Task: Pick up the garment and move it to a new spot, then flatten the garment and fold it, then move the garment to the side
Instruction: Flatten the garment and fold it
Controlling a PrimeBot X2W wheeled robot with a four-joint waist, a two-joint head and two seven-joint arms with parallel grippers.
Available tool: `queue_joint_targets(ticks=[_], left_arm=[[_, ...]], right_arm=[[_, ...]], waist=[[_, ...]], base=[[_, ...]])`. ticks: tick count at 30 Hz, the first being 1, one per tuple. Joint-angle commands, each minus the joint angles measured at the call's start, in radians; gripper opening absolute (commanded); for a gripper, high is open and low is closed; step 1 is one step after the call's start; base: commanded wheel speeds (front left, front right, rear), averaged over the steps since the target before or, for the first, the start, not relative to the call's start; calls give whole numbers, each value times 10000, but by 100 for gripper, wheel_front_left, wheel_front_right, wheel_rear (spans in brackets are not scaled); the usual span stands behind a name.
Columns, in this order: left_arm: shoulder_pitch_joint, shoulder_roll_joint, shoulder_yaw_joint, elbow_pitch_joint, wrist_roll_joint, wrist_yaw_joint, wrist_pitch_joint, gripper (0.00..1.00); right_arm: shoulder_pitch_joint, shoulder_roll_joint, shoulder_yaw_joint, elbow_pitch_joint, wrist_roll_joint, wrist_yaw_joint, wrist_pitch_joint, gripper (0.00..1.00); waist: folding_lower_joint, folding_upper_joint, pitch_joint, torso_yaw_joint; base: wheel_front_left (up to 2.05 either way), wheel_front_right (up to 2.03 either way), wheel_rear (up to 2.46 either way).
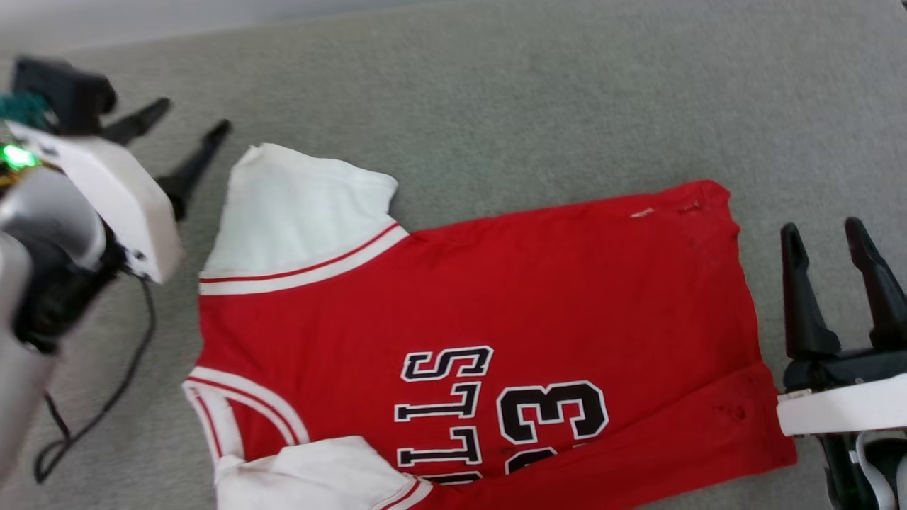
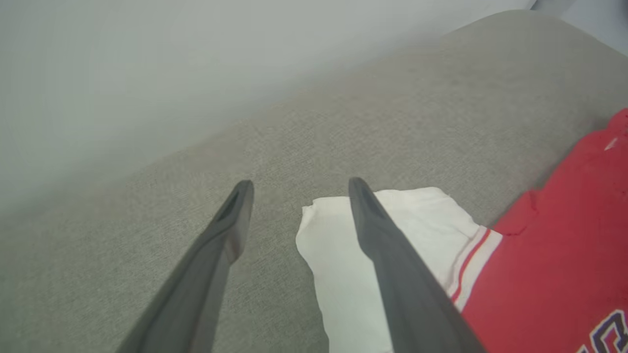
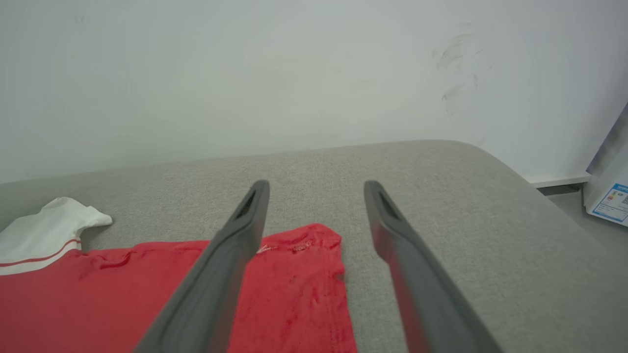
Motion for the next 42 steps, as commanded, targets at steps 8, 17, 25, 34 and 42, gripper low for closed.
queue_joint_targets(ticks=[8, 17, 25, 34, 42], left_arm=[[-1558, 943, -376, 813, -1287, -15, 3680, 100], [-1762, 1177, -740, 1033, -1598, 248, 5349, 100], [-1564, 839, -1058, 1060, -1489, 194, 5148, 0], [-1778, 349, -1194, 767, -1277, 27, 3893, 0], [-1435, 153, -1713, -668, -1214, -49, 2755, 0]], right_arm=[[-721, 146, 589, 379, 586, -4, -445, 100], [-1152, 132, 773, 664, 646, -4, -664, 100], [-1152, -128, 802, 844, 501, -4, -596, 100], [-1080, -1383, 931, 549, 295, -4, 491, 100], [-1517, -3314, 1285, 156, 1418, -4, 3718, 100]], waist=[[-1, 0, 1369, -1151], [-1, 0, 1808, -1431], [-1, 0, 1624, -1112], [-1, 0, 656, -246], [-1, 0, 41, 943]], base=[[0, 0, 0], [0, 0, 0], [0, 0, 0], [0, 0, 0], [0, 0, 0]])
